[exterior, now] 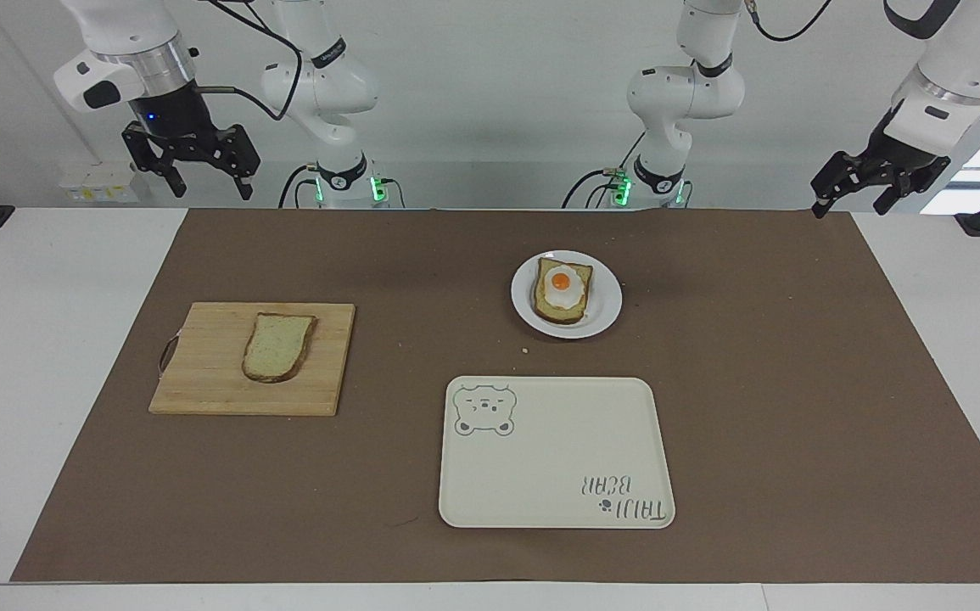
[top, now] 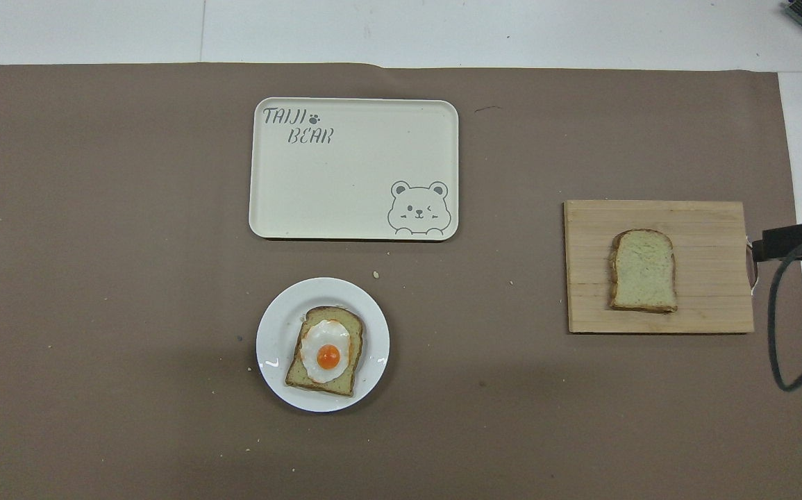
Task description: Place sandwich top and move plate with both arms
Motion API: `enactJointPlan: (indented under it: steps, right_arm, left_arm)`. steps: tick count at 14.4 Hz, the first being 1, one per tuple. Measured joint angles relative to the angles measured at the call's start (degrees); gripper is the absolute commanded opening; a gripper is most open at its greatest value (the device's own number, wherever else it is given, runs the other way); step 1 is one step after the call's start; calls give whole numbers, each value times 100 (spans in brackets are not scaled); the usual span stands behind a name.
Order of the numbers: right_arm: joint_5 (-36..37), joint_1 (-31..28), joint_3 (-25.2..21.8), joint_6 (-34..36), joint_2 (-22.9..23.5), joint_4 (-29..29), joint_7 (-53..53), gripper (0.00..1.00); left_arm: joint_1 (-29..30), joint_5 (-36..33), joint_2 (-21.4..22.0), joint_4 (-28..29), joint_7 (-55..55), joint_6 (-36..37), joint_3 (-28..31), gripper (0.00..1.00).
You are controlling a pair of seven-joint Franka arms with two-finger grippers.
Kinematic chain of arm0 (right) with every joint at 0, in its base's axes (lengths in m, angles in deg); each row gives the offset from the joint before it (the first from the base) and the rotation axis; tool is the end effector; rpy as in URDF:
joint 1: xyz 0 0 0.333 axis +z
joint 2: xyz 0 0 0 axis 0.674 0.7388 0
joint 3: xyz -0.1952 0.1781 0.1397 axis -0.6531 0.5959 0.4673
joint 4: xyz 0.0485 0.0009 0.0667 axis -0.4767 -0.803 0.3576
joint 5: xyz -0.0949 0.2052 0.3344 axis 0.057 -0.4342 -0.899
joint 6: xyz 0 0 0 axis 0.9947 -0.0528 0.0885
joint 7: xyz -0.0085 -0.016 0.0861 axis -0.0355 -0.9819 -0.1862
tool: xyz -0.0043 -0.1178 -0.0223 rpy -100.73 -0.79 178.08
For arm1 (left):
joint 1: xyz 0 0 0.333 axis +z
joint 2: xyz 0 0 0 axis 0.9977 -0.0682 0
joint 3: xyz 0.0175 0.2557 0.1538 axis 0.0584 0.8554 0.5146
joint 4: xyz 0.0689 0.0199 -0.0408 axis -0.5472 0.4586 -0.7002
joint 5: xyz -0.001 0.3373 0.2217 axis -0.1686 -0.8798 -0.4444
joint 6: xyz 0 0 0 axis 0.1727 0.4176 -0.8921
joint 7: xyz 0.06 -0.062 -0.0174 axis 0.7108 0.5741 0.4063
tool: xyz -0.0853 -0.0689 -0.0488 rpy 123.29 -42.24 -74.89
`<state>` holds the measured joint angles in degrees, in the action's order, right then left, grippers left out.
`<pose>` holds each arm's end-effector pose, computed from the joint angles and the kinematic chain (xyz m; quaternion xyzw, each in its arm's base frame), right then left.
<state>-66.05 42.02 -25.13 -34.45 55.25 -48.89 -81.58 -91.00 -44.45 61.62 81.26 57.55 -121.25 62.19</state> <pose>0.5267 -0.0164 0.6307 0.9992 -0.0356 0.0166 0.0017 0.5424 0.0270 0.6209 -0.9999 -0.0022 0.0123 0.0021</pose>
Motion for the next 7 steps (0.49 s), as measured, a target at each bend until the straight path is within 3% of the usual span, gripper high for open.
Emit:
enactJointPlan:
  steps: [7]
  right_arm:
    - [0,-18,-41,-32,-8,-62,-4,100]
  left_arm:
    - [0,0,0,0,0,0,0,100]
